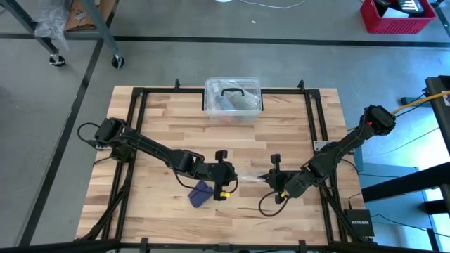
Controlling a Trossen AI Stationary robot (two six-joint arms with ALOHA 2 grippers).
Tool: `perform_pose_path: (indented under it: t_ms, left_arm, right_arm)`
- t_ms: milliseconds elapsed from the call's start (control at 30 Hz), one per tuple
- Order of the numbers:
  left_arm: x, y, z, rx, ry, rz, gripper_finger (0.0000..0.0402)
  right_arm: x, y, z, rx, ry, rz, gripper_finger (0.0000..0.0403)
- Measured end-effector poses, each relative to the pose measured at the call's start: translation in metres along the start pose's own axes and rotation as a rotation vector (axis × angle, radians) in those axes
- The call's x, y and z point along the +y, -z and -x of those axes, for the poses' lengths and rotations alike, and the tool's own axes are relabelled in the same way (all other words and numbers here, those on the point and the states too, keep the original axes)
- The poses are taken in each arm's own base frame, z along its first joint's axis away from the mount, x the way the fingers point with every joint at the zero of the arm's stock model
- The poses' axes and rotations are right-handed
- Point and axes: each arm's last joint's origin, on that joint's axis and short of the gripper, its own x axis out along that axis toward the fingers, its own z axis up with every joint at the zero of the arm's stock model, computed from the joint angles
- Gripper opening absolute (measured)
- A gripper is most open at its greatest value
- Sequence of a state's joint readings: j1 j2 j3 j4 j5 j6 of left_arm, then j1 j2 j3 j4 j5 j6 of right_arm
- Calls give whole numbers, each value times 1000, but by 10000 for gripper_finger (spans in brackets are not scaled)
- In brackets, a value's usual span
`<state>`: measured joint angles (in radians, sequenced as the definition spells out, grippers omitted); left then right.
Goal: Roll bandage
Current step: Open the transparent zip bag
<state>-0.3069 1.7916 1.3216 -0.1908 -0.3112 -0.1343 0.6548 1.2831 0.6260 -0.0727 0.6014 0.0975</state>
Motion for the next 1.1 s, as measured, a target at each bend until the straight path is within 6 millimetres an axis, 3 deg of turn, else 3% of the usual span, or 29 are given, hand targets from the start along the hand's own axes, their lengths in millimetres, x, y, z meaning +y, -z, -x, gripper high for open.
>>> perform_pose_path:
  t_ms: [300, 533, 633, 800, 1100]
  left_arm:
    - [2, -3, 5, -11, -25, -40, 127]
    - [2, -22, 42, -123, -82, -38, 133]
    - [-2, -29, 47, -196, -132, -49, 130]
    - [-10, -32, 34, -272, -131, -83, 127]
    - [-7, -29, 5, -315, -153, -54, 127]
  right_arm:
    - [-2, -4, 3, 56, -2, -16, 3]
    - [-2, -1, 3, 80, 4, -76, 2]
    - [-3, -2, 3, 76, 11, -86, 2]
    - [-8, -7, -1, 44, 12, -182, 2]
    - [-16, -15, -6, -19, 14, -290, 2]
